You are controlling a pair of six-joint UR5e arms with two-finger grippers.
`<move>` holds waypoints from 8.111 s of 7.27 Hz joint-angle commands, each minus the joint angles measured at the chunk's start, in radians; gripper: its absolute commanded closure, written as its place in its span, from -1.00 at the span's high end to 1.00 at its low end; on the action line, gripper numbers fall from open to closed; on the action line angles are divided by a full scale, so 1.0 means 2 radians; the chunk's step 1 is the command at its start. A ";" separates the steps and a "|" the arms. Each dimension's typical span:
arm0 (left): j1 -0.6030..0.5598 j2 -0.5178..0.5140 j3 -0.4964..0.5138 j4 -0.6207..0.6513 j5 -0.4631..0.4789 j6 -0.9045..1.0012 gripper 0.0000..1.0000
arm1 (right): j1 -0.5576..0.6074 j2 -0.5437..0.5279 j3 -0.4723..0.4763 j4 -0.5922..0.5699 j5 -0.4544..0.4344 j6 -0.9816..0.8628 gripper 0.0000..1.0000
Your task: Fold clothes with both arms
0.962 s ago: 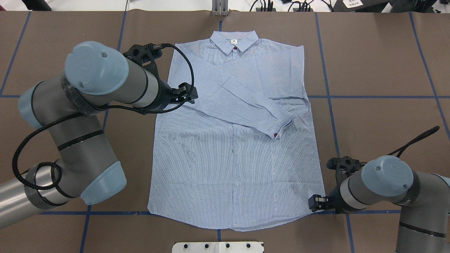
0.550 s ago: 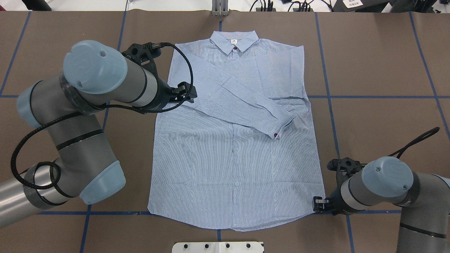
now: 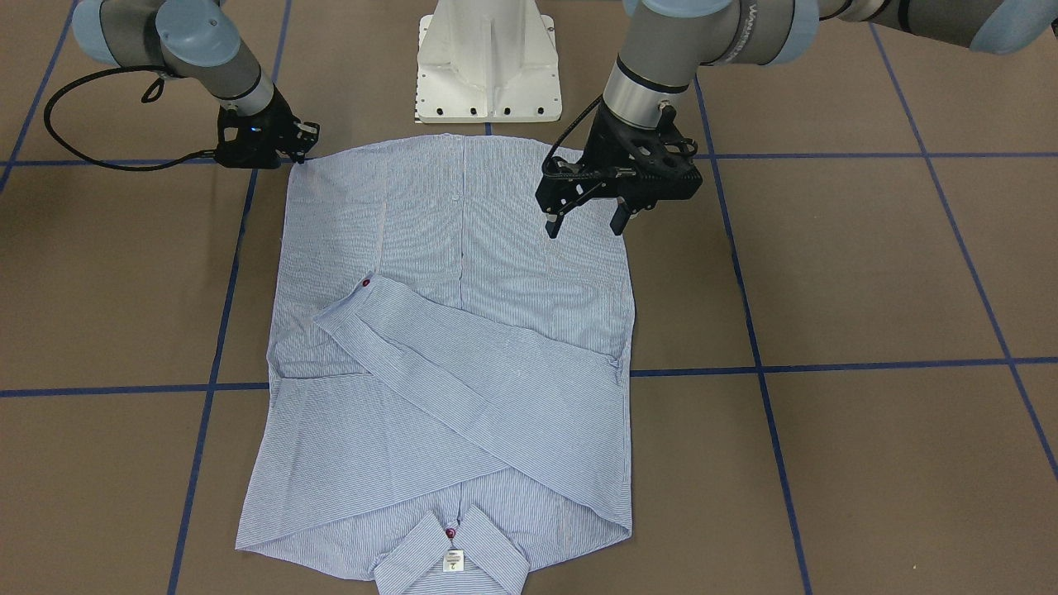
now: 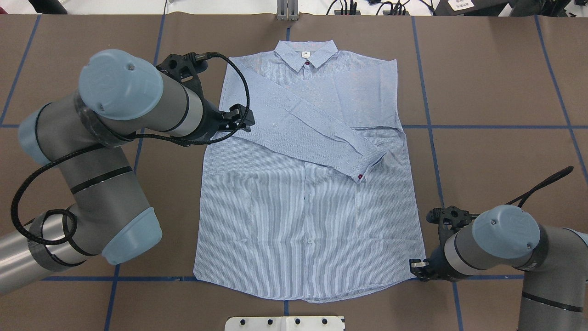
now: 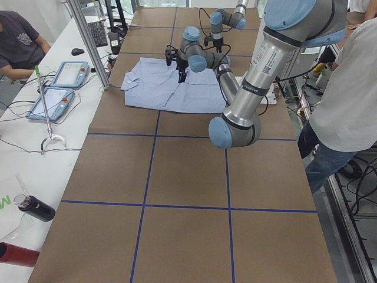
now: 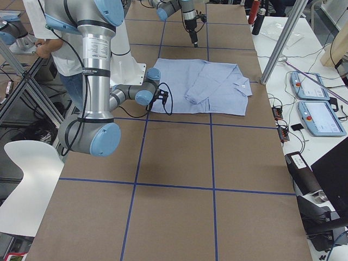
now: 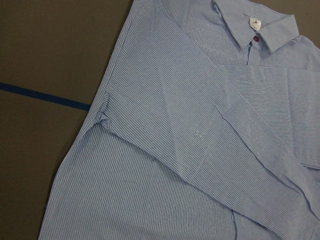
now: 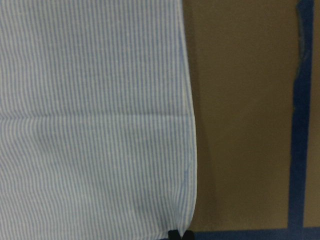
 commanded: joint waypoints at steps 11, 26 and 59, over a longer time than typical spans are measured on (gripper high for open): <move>0.171 0.162 -0.029 -0.072 0.042 -0.133 0.68 | 0.014 0.039 0.030 0.005 -0.001 0.001 -1.00; 0.192 0.160 -0.037 -0.007 0.042 -0.136 -0.07 | 0.027 0.040 0.030 0.001 0.009 0.001 -1.00; 0.058 0.109 -0.058 0.123 0.002 0.064 -1.00 | 0.211 0.138 -0.065 0.005 0.169 -0.008 -1.00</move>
